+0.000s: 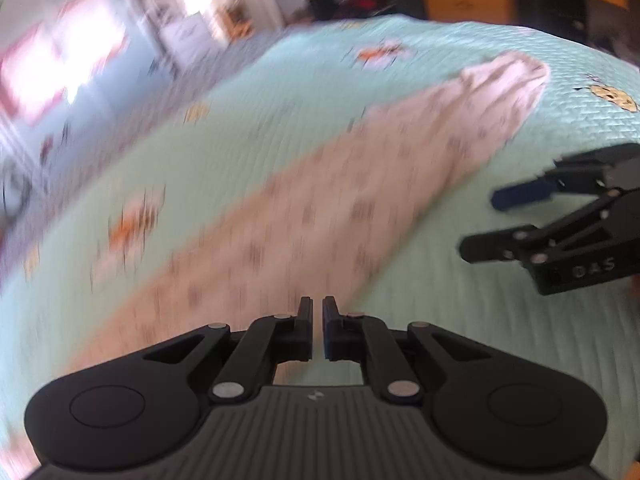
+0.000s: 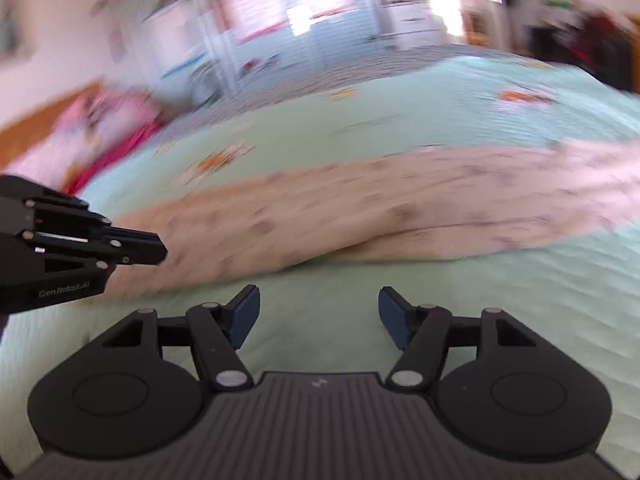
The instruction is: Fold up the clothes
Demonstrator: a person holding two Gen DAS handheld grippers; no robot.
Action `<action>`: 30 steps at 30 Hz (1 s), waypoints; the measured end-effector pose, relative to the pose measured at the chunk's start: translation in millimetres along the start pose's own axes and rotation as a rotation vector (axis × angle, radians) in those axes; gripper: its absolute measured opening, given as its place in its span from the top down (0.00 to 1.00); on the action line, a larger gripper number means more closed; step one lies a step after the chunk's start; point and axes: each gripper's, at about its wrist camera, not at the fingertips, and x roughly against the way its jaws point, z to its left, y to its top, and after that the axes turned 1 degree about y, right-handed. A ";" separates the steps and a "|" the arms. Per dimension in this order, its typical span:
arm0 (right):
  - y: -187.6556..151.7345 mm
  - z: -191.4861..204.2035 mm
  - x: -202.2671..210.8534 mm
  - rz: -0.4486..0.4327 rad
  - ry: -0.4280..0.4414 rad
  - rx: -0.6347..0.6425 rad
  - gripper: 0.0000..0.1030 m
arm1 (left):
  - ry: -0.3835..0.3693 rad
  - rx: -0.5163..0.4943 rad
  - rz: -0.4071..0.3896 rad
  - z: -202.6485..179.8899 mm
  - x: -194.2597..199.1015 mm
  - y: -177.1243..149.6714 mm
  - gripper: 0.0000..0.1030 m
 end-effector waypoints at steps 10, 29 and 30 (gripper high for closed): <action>11.0 51.5 -45.7 0.013 -0.079 0.214 0.35 | -0.040 0.225 -0.017 12.8 -18.2 -17.4 0.94; 1.1 44.6 -28.7 -0.026 -0.004 0.127 0.34 | -0.010 0.012 -0.104 12.8 -4.5 -12.3 0.93; -3.3 46.6 -30.5 -0.023 -0.013 0.126 0.34 | 0.004 -0.078 -0.097 0.8 -4.9 -14.7 0.91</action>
